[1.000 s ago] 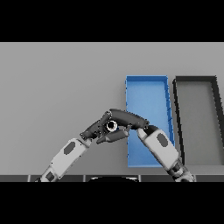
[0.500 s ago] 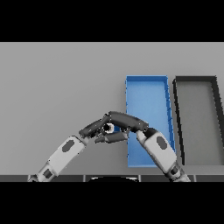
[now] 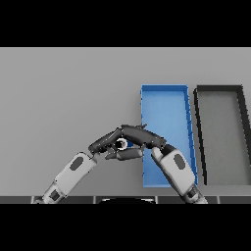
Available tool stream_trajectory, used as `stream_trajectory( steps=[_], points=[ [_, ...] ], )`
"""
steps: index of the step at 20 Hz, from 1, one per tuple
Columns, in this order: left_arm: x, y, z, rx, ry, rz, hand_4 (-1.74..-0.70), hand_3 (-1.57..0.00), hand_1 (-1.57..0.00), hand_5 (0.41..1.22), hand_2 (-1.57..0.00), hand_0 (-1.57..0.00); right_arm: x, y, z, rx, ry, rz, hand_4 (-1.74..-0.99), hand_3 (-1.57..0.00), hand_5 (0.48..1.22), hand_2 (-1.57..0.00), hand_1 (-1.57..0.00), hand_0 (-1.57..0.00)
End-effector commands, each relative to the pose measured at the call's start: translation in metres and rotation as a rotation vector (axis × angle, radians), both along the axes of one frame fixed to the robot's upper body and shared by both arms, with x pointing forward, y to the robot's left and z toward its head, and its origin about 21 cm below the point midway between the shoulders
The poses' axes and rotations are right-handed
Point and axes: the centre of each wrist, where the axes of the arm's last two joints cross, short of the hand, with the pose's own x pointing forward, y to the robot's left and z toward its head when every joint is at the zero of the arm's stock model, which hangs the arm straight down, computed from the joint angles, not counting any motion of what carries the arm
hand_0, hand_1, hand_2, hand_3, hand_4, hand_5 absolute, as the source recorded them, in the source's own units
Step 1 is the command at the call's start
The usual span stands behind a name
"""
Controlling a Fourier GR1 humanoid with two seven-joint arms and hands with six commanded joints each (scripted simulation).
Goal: Pick up the blue pipe and place it into the blue bin.
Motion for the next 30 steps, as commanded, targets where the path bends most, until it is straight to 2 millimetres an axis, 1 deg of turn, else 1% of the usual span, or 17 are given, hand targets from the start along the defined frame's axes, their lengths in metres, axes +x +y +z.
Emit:
stream_trajectory(
  steps=[1, 3, 6, 8, 10, 11, 12, 14, 15, 16, 19, 20, 21, 22, 25, 28, 30],
  points=[
    [-0.002, 0.001, -0.003, -0.002, 0.007, 0.003, -0.83, -0.02, -0.04, 0.659, -0.04, -0.05, 0.001, -0.002, -0.001, 0.004, 0.002, 0.001, -1.485, -1.57, 1.219, -1.57, -1.57, -1.57],
    [-0.001, 0.002, -0.004, 0.011, 0.056, 0.035, -0.85, -0.01, -0.03, 0.623, -0.03, -0.03, 0.003, -0.005, -0.001, 0.015, 0.0, -0.006, -1.488, -1.57, 1.22, -1.57, -1.57, -1.57],
    [-0.004, 0.004, -0.001, 0.028, 0.095, 0.068, -0.88, -0.01, -0.01, 0.605, -0.01, -0.02, 0.002, -0.004, 0.001, 0.049, 0.044, -0.003, -1.492, -1.57, 1.22, -1.57, -1.57, -1.57],
    [-0.005, 0.006, -0.003, 0.041, 0.088, 0.064, -0.88, 0.0, -0.01, 0.572, -0.01, -0.01, 0.005, -0.003, 0.008, 0.108, 0.156, 0.027, -1.492, -1.57, 1.221, -1.57, -1.57, -1.57],
    [-0.006, 0.003, 0.0, 0.045, 0.089, 0.068, -0.87, 0.0, 0.0, 0.543, -0.01, -0.01, 0.009, -0.003, 0.022, 0.148, 0.231, 0.043, -1.493, -1.57, 1.221, -1.57, -1.57, -1.57],
    [-0.01, 0.001, -0.004, 0.047, 0.091, 0.061, -0.87, 0.0, 0.0, 0.535, 0.0, 0.0, 0.01, -0.005, 0.029, 0.163, 0.253, 0.049, -1.494, -1.57, 1.221, -1.57, -1.57, -1.57],
    [-0.01, 0.003, -0.003, 0.039, 0.087, 0.062, -0.87, 0.0, 0.0, 0.529, 0.0, 0.0, 0.009, -0.005, 0.035, 0.172, 0.272, 0.058, -1.494, -1.57, 1.221, -1.57, -1.57, -1.57],
    [-0.009, 0.006, 0.001, 0.049, 0.092, 0.068, -0.86, 0.0, 0.0, 0.515, 0.0, 0.0, 0.013, -0.008, 0.054, 0.185, 0.253, 0.044, -1.492, -1.57, 1.221, -1.57, -1.57, -1.57],
    [-0.008, 0.002, 0.001, 0.056, 0.103, 0.072, -0.87, 0.0, 0.0, 0.509, 0.0, 0.0, 0.017, -0.007, 0.063, 0.19, 0.252, 0.038, -1.492, -1.57, 1.221, -1.57, -1.57, -1.57],
    [-0.009, 0.002, 0.001, 0.054, 0.101, 0.071, -0.86, 0.0, 0.0, 0.503, 0.0, 0.0, 0.019, -0.008, 0.08, 0.213, 0.225, 0.027, -1.493, -1.57, 1.221, -1.57, -1.57, -1.57],
    [-0.012, 0.006, -0.002, 0.049, 0.103, 0.055, -0.87, 0.0, 0.0, 0.486, 0.0, 0.0, 0.028, -0.016, 0.116, 0.243, 0.106, 0.038, -1.495, -1.57, 1.221, -1.57, -1.57, -1.57],
    [-0.012, 0.008, -0.004, 0.05, 0.101, 0.058, -0.87, 0.0, 0.0, 0.485, 0.0, 0.0, 0.032, -0.02, 0.128, 0.265, 0.092, 0.012, -1.496, -1.57, 1.221, -1.57, -1.57, -1.57],
    [-0.011, 0.008, 0.0, 0.051, 0.096, 0.064, -0.87, 0.0, 0.0, 0.484, 0.0, 0.0, 0.037, -0.023, 0.137, 0.287, 0.077, -0.028, -1.496, -1.57, 1.221, -1.57, -1.57, -1.57],
    [-0.008, 0.009, -0.001, 0.057, 0.102, 0.062, -0.86, 0.0, 0.0, 0.483, 0.0, 0.0, 0.045, -0.029, 0.146, 0.311, 0.069, -0.083, -1.496, -1.57, 1.221, -1.57, -1.57, -1.57],
    [-0.014, 0.004, 0.0, 0.068, 0.099, 0.068, -0.85, 0.0, 0.0, 0.484, 0.0, 0.0, 0.066, -0.046, 0.156, 0.313, 0.049, -0.245, -1.498, -1.57, 1.221, -1.57, -1.57, -1.57],
    [-0.012, 0.011, 0.0, 0.081, 0.095, 0.084, -0.84, 0.0, 0.0, 0.474, 0.0, 0.0, 0.093, -0.082, 0.144, 0.281, 0.104, -0.435, -1.498, -1.57, 1.221, -1.57, -1.57, -1.57],
    [-0.01, 0.014, 0.002, 0.086, 0.081, 0.101, -0.83, 0.0, 0.0, 0.467, 0.0, 0.0, 0.105, -0.106, 0.127, 0.264, 0.164, -0.528, -1.499, -1.57, 1.221, -1.57, -1.57, -1.57]
  ],
)
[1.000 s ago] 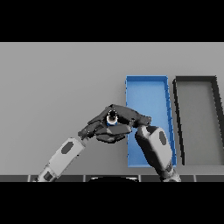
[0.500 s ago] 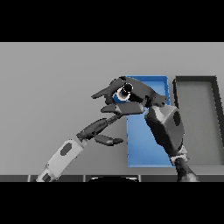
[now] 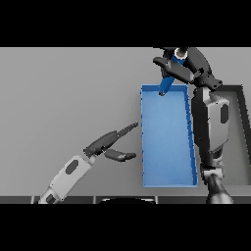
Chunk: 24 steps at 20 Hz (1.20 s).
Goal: Pick up the blue pipe and place it into the blue bin.
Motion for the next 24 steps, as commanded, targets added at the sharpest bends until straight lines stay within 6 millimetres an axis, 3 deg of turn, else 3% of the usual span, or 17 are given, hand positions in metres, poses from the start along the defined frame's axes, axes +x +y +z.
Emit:
stream_trajectory(
  steps=[1, 6, 12, 14, 15, 18, 20, 21, 22, 24],
  points=[
    [0.0, -0.003, -0.001, 0.005, 0.007, 0.001, -0.83, 0.0, 0.0, 0.465, 0.0, 0.0, 0.005, -0.009, -0.008, 0.007, 0.039, -0.044, -1.499, -1.57, 1.221, -1.57, -1.57, -1.57],
    [-0.003, 0.005, 0.001, -0.007, -0.005, -0.011, -0.83, 0.0, 0.0, 0.463, 0.0, 0.0, 0.009, -0.045, -0.064, -0.027, 0.236, -0.194, -1.499, -1.57, 1.221, -1.57, -1.57, -1.57],
    [-0.005, 0.004, -0.003, 0.003, 0.002, -0.009, -0.83, 0.0, 0.0, 0.47, 0.0, 0.0, -0.006, -0.067, -0.147, -0.091, 0.497, -0.386, -1.499, -1.57, 1.221, -1.57, -1.57, -1.57],
    [-0.002, 0.002, -0.002, 0.006, -0.001, -0.009, -0.83, 0.0, 0.0, 0.47, 0.0, 0.0, -0.013, -0.071, -0.163, -0.142, 0.552, -0.401, -1.586, -1.08, 1.221, -1.57, -1.57, -1.57],
    [-0.006, 0.003, -0.002, -0.003, -0.003, -0.013, -0.83, 0.0, 0.0, 0.471, 0.0, 0.0, -0.017, -0.073, -0.174, -0.176, 0.587, -0.404, -1.569, -1.18, 1.221, -1.57, -1.57, -1.57],
    [-0.008, 0.001, -0.001, 0.009, 0.002, -0.009, -0.83, 0.0, 0.0, 0.475, 0.0, 0.0, -0.028, -0.071, -0.19, -0.231, 0.653, -0.411, -1.653, -0.69, 1.205, -1.57, -1.57, -1.57],
    [-0.007, 0.0, 0.002, 0.015, 0.001, -0.004, -0.83, 0.0, 0.0, 0.474, 0.0, 0.0, -0.029, -0.069, -0.205, -0.273, 0.749, -0.439, -1.583, -1.01, 1.199, -1.57, -1.57, -1.57],
    [-0.007, 0.0, 0.001, 0.008, 0.002, -0.003, -0.83, 0.0, 0.0, 0.474, 0.0, 0.0, -0.031, -0.069, -0.212, -0.258, 0.814, -0.454, -1.534, -0.81, 1.19, -1.33, -1.38, -1.46],
    [-0.006, 0.002, 0.001, 0.01, -0.002, -0.003, -0.83, 0.0, 0.0, 0.476, 0.0, 0.0, -0.03, -0.072, -0.214, -0.254, 0.867, -0.449, -1.477, -0.65, 1.178, -1.07, -1.11, -1.17],
    [-0.005, 0.0, -0.001, 0.014, 0.005, -0.006, -0.83, 0.0, 0.0, 0.476, 0.0, 0.0, -0.029, -0.067, -0.213, -0.258, 0.939, -0.439, -1.344, -0.41, 1.172, -0.68, -0.71, -0.75]
  ],
)
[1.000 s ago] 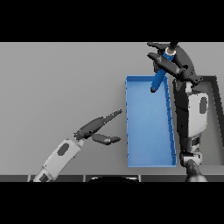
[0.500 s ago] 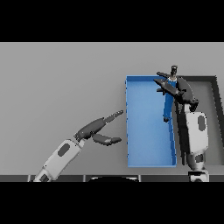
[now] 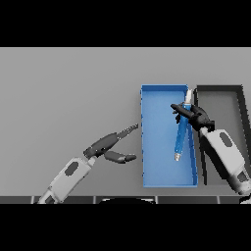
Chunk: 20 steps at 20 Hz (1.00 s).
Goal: Pick up the blue pipe and place it into the blue bin.
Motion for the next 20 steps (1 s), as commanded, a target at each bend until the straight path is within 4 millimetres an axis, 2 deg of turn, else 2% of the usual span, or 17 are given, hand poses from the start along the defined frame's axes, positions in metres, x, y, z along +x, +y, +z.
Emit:
stream_trajectory(
  steps=[1, 3, 5, 9, 12, 16, 20],
  points=[
    [0.0, 0.002, 0.001, -0.005, -0.005, 0.005, -0.83, 0.0, 0.0, 0.476, 0.0, 0.0, -0.001, 0.004, 0.002, 0.004, 0.017, 0.005, -1.302, -0.33, 1.182, -0.55, -0.57, -0.6],
    [-0.001, 0.003, 0.004, -0.013, -0.008, -0.003, -0.83, 0.0, 0.0, 0.477, 0.0, 0.0, -0.004, 0.01, 0.007, -0.055, -0.008, 0.111, -1.234, -0.21, 1.091, -0.35, -0.36, -0.38],
    [-0.002, 0.001, 0.005, -0.002, 0.002, -0.009, -0.83, 0.0, 0.0, 0.477, 0.0, 0.0, -0.008, 0.01, 0.014, -0.156, -0.034, 0.19, -1.204, -0.13, 1.002, -0.22, -0.23, -0.25],
    [-0.004, -0.001, 0.0, -0.007, -0.001, -0.004, -0.83, 0.0, 0.0, 0.471, 0.0, 0.0, -0.011, 0.014, 0.014, -0.215, -0.024, 0.236, -1.189, -0.05, 0.88, -0.09, -0.09, -0.12],
    [0.0, 0.0, 0.002, -0.008, -0.004, 0.005, -0.83, 0.0, 0.0, 0.471, 0.0, 0.0, -0.011, 0.014, 0.013, -0.223, -0.026, 0.223, -1.188, -0.03, 0.818, -0.05, -0.05, -0.06],
    [-0.002, 0.001, 0.005, -0.012, -0.018, -0.003, -0.83, 0.0, 0.0, 0.47, 0.0, 0.0, -0.012, 0.014, 0.012, -0.222, -0.05, 0.216, -1.176, -0.01, 0.783, -0.02, -0.02, -0.03],
    [-0.009, 0.002, -0.007, 0.004, 0.001, 0.001, -0.83, 0.0, 0.0, 0.473, 0.0, 0.0, -0.011, 0.017, 0.014, -0.231, -0.04, 0.227, -1.186, -0.01, 0.767, -0.01, -0.01, -0.02]
  ],
)
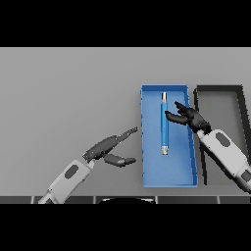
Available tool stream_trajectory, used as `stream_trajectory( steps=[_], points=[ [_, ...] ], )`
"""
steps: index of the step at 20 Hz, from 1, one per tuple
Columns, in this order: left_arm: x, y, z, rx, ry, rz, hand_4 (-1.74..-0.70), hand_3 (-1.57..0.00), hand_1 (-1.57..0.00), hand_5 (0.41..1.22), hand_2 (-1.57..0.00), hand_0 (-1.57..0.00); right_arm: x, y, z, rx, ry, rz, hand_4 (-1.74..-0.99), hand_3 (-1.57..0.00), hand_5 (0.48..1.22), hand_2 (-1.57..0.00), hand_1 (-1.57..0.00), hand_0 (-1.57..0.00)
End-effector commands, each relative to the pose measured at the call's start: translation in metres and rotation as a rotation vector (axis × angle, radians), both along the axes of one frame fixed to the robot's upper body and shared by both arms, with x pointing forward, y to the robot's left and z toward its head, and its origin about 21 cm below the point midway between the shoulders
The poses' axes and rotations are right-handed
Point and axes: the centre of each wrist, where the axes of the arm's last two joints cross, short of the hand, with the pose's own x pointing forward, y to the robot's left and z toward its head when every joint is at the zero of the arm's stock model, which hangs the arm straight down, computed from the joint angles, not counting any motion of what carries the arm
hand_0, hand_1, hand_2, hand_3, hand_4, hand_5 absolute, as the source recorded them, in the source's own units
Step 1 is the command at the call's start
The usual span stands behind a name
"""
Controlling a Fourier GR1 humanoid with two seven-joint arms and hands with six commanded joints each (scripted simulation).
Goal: Pick up the blue pipe and place it into the blue bin.
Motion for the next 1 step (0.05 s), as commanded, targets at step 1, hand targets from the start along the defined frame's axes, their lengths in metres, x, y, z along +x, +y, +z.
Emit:
stream_trajectory(
  steps=[1],
  points=[
    [-0.0007, -0.0002, -0.0022, 0.006, 0.002, 0.004, -0.83, 0.0, 0.0, 0.474, 0.0, 0.0, -0.0023, -0.0014, 0.0014, -0.009, 0.0, 0.012, -1.186, -0.01, 0.769, -0.01, -0.01, -0.02]
  ],
)
